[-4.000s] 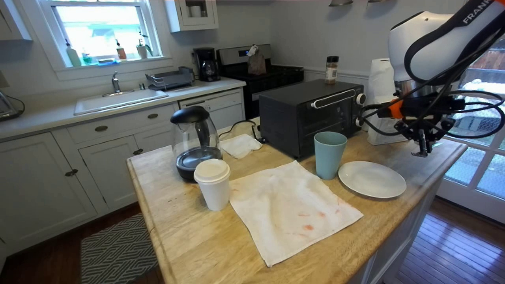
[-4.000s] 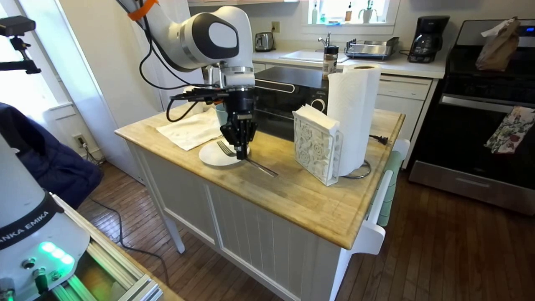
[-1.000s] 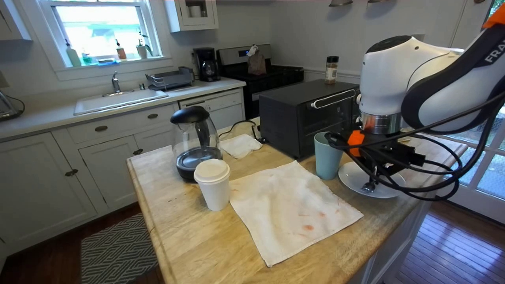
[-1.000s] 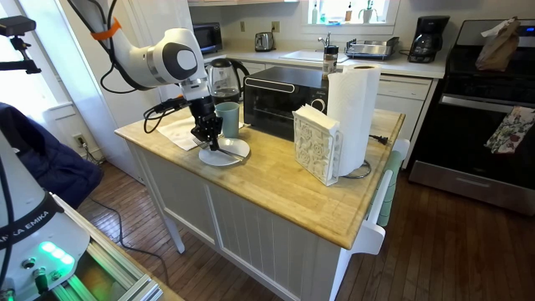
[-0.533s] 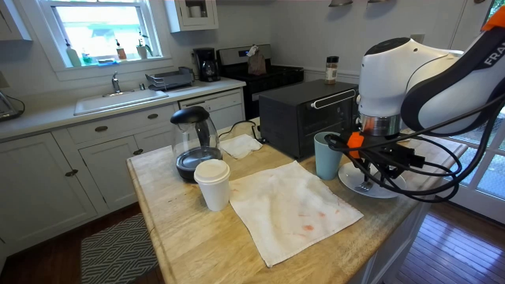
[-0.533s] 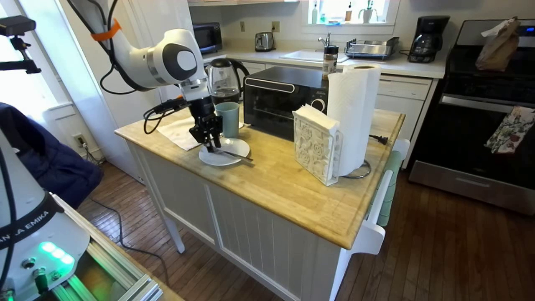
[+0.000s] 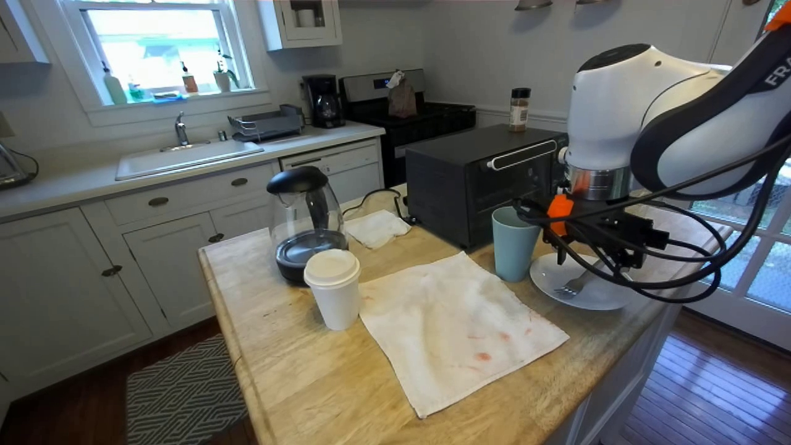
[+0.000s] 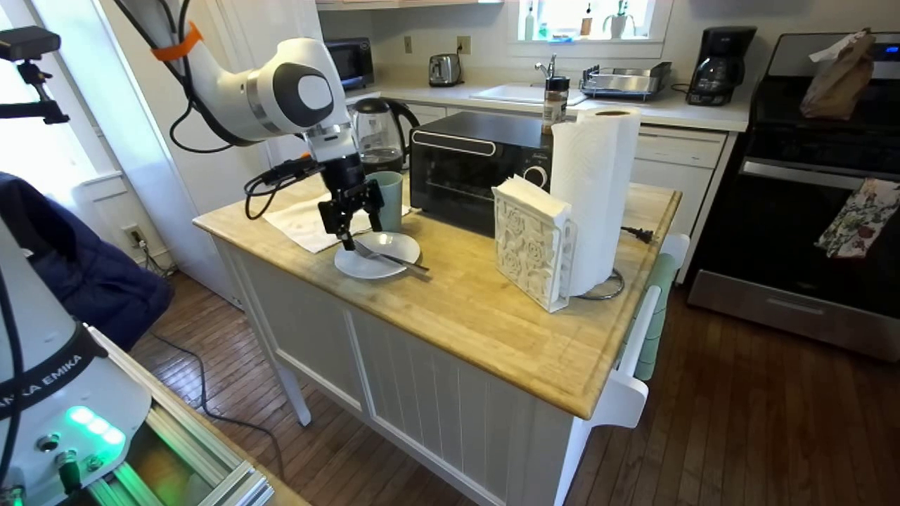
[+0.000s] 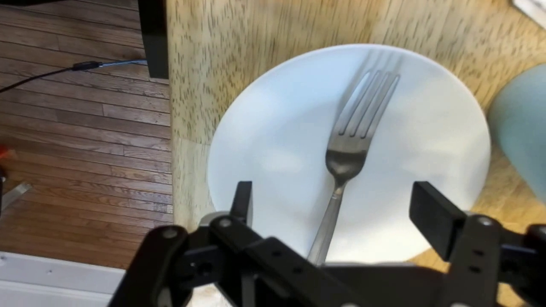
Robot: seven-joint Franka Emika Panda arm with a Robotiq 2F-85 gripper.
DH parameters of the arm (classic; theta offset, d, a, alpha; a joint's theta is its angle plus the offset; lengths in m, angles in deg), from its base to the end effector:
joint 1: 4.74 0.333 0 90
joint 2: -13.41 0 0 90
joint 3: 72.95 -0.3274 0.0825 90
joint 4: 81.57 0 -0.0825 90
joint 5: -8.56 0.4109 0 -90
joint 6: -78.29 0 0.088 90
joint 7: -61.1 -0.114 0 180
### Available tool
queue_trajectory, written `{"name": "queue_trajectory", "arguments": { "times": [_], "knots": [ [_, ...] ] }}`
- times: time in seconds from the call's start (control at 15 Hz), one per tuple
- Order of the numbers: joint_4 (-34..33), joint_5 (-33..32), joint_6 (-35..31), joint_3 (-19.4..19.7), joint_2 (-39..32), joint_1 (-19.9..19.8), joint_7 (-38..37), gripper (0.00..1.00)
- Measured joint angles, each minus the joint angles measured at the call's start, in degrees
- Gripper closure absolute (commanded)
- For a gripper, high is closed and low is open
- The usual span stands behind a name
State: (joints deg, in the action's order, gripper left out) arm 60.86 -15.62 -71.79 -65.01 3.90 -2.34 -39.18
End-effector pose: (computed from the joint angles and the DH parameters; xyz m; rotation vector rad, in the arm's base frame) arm 0.4828 -0.0409 0.2015 2.1881 -1.9872 0.2125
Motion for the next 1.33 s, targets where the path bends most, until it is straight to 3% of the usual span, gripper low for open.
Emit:
{"name": "queue_trajectory", "arguments": {
  "times": [0.4,0.6,0.93,1.33],
  "knots": [
    [0.9,-2.4,7.9,0.3,6.7,-0.9,6.7,0.0],
    [2.0,-4.4,10.3,0.2,11.4,-2.4,14.2,0.0],
    [3.8,-4.3,9.9,0.4,19.1,-4.6,32.2,0.0],
    [4.8,4.0,12.2,7.8,25.3,1.1,58.0,0.0]
  ]
}}
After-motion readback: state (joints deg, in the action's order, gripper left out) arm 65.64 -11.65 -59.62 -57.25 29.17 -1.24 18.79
